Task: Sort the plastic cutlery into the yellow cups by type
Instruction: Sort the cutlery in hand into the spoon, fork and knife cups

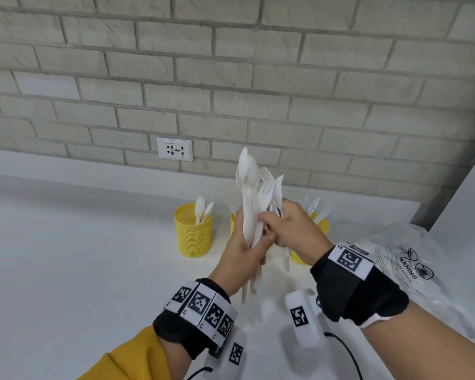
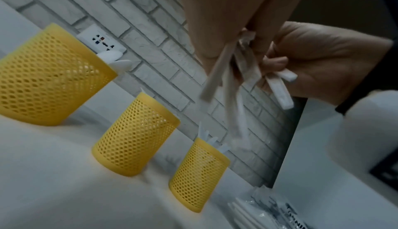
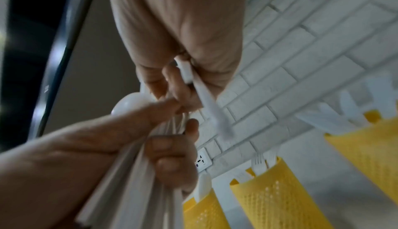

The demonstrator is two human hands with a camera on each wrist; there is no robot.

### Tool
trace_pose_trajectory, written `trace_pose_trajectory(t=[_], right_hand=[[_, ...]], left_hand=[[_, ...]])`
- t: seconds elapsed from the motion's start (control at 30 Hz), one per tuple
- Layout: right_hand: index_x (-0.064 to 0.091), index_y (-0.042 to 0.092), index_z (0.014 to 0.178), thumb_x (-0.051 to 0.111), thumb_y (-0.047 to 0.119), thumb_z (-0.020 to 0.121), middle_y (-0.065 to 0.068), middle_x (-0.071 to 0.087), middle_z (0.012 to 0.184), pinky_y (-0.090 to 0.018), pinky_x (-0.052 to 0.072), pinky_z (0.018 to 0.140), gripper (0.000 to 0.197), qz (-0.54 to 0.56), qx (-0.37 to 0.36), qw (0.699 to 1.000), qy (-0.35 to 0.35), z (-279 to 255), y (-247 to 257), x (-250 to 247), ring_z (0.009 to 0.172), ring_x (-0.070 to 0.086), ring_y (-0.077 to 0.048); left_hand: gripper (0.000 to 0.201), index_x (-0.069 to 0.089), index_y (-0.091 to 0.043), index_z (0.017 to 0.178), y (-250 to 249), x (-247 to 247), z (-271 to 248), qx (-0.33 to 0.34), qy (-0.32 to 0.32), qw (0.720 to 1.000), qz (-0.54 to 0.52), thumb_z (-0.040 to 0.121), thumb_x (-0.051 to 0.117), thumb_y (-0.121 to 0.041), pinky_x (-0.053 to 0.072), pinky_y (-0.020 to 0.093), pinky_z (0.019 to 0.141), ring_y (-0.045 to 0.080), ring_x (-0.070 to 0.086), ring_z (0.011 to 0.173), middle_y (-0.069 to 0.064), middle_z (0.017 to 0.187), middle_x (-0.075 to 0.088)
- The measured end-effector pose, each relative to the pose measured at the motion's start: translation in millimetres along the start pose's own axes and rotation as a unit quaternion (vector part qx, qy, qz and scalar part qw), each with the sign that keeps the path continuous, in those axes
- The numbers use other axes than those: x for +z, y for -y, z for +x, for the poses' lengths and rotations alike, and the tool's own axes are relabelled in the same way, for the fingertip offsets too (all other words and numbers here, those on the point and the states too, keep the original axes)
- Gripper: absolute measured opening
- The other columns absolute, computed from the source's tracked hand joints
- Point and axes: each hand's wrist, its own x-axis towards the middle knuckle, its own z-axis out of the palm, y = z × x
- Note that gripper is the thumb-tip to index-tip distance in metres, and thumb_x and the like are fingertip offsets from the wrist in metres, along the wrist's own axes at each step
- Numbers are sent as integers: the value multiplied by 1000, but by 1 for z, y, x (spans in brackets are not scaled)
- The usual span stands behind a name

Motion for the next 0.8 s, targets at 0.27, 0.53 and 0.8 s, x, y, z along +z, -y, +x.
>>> trace_pose_trajectory(t=[0.27, 0.53, 0.8], right_hand=[[54, 9, 92, 42, 11, 95, -9, 55, 73, -25, 48, 64, 13, 168, 30, 984, 39, -15, 3, 3, 64, 57, -15], [50, 11, 78, 49, 3, 90, -4, 44, 60, -20, 41, 42, 14, 216, -14, 975, -58, -12, 7, -10, 45, 49, -11], [59, 11, 71, 61, 21, 86, 4, 42, 41, -19, 20, 37, 19, 212, 48, 972, 88, -15, 3, -6, 35, 30, -7]], left_hand=[[29, 60, -8, 117, -7, -8, -6, -26, -24, 995, -93, 97, 44, -22, 52, 18, 70, 12, 70, 88, 3, 93, 73], [25, 55, -6, 83, -17, -15, -3, -145, 21, 972, -186, 98, 41, -22, 37, 19, 42, 12, 46, 43, 6, 62, 53], [5, 49, -8, 78, -23, -17, -2, -136, 89, 970, -183, 80, 53, -9, 27, 17, 37, 8, 36, 37, 7, 68, 46]])
